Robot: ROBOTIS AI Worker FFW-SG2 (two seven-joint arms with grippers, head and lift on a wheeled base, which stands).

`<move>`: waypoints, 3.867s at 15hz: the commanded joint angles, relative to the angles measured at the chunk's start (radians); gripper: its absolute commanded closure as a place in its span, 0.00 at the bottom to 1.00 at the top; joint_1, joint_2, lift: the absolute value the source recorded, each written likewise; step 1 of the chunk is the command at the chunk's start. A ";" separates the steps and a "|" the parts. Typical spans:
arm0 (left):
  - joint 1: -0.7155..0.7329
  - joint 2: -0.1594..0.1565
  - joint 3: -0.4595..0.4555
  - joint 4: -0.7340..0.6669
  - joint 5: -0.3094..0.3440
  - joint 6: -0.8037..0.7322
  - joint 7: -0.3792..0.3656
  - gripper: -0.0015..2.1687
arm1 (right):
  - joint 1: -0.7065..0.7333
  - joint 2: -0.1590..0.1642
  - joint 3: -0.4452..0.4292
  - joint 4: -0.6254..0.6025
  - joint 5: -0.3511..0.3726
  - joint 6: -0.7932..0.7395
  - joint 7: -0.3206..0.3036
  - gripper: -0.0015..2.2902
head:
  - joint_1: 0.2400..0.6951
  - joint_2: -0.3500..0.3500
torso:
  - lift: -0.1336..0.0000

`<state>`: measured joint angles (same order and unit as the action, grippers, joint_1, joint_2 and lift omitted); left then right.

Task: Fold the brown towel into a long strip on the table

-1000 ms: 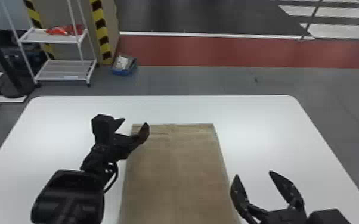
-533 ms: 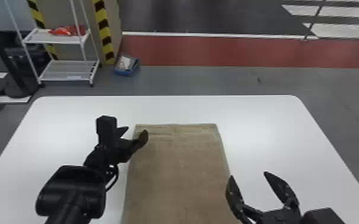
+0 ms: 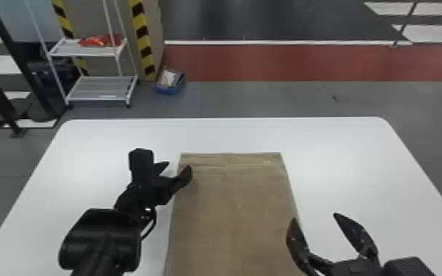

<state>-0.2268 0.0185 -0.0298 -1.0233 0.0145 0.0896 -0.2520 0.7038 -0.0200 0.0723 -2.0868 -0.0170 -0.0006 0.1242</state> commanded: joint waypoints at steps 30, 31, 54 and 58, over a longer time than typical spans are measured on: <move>0.153 -0.020 0.019 -0.162 -0.022 -0.155 0.033 0.67 | -0.052 -0.035 0.040 0.037 -0.011 0.071 -0.002 0.06 | 1.00 0.54 | 0.58; 0.208 -0.020 0.007 -0.271 -0.024 -0.112 0.045 0.67 | -0.056 -0.035 0.040 0.039 -0.012 0.077 -0.002 0.06 | 1.00 0.55 | 0.58; 0.503 -0.021 -0.032 -0.810 0.013 0.149 0.073 0.02 | -0.345 -0.024 0.106 0.390 -0.011 0.040 -0.008 0.10 | 1.00 0.43 | 0.58; 0.523 -0.021 -0.002 -0.787 0.010 0.115 0.060 0.02 | -0.497 -0.012 0.153 0.590 -0.012 0.025 0.035 0.14 | 1.00 0.59 | 0.58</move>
<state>0.2895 0.0000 -0.0368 -1.8209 0.0260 0.2271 -0.1917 0.2533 -0.0407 0.2135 -1.5593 -0.0270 0.0285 0.1445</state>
